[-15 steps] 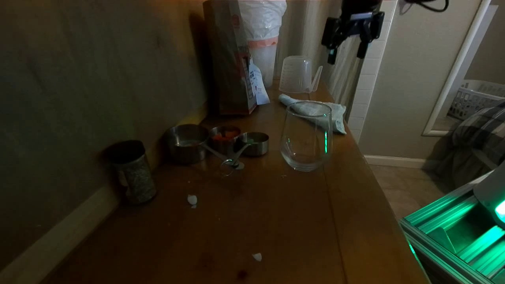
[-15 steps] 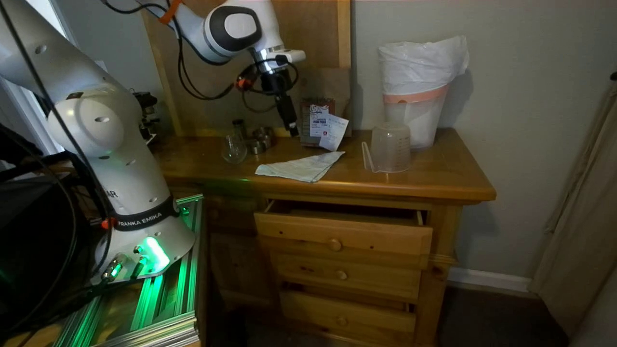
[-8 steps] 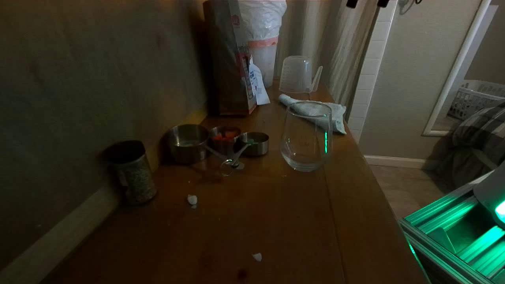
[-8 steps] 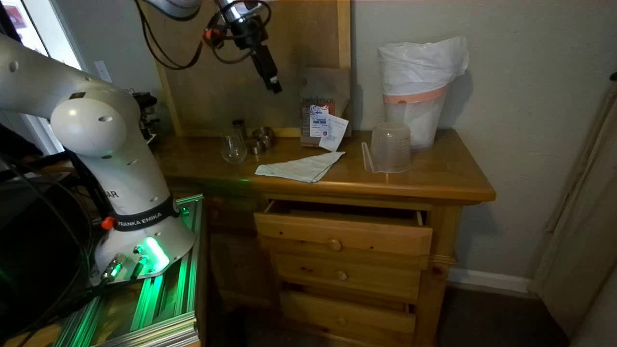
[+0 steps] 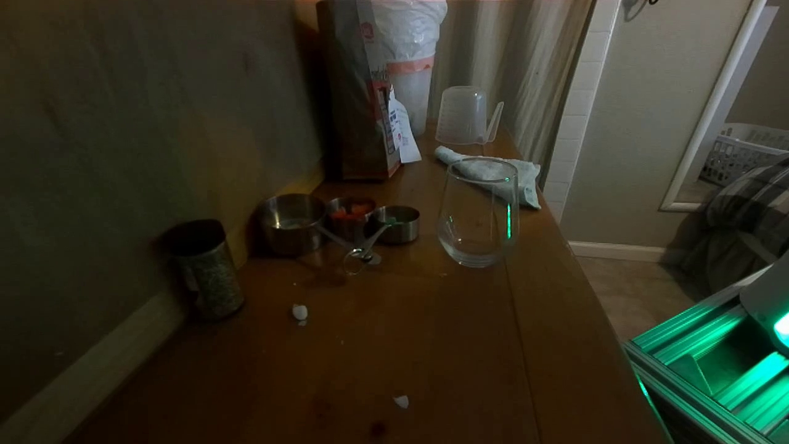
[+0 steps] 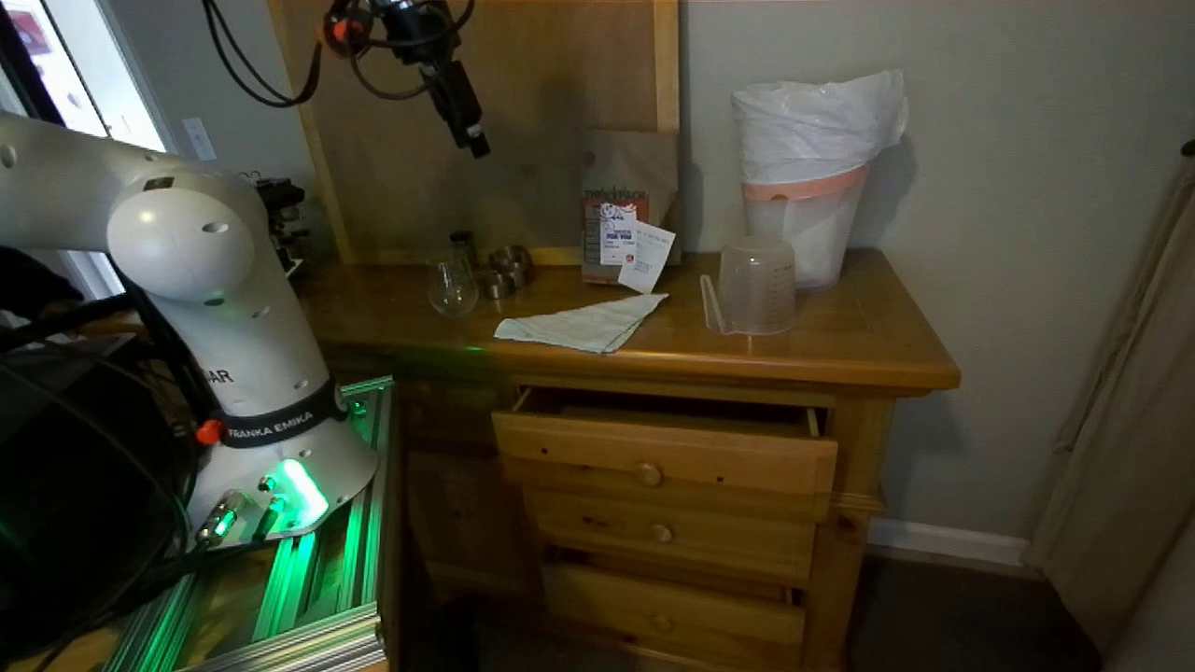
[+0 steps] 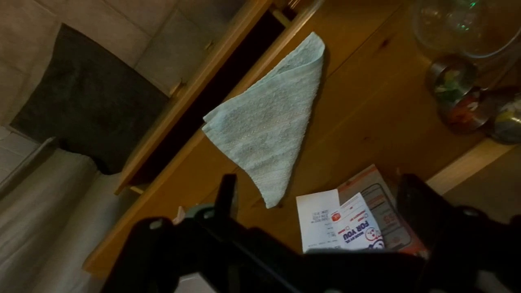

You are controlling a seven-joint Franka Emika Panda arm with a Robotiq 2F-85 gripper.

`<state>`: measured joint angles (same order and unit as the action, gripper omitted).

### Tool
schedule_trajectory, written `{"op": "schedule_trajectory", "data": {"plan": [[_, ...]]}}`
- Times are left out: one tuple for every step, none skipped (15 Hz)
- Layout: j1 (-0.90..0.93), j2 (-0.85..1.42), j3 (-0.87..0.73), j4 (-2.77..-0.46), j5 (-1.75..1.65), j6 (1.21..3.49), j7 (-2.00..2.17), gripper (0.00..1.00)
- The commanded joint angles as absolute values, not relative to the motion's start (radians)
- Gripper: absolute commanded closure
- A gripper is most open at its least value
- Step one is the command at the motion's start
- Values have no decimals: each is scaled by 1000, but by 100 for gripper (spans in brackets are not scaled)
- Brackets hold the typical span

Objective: Fold the cloth on the right in a triangular shape

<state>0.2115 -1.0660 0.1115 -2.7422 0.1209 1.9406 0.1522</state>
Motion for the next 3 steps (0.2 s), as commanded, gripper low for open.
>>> {"op": "schedule_trajectory", "data": {"plan": [[197,-1074,127,-2739,148,1930,127,0],[202,-1078,127,-2739,151,1927,124,0],[205,-1080,127,-2739,152,1927,123,0]]}}
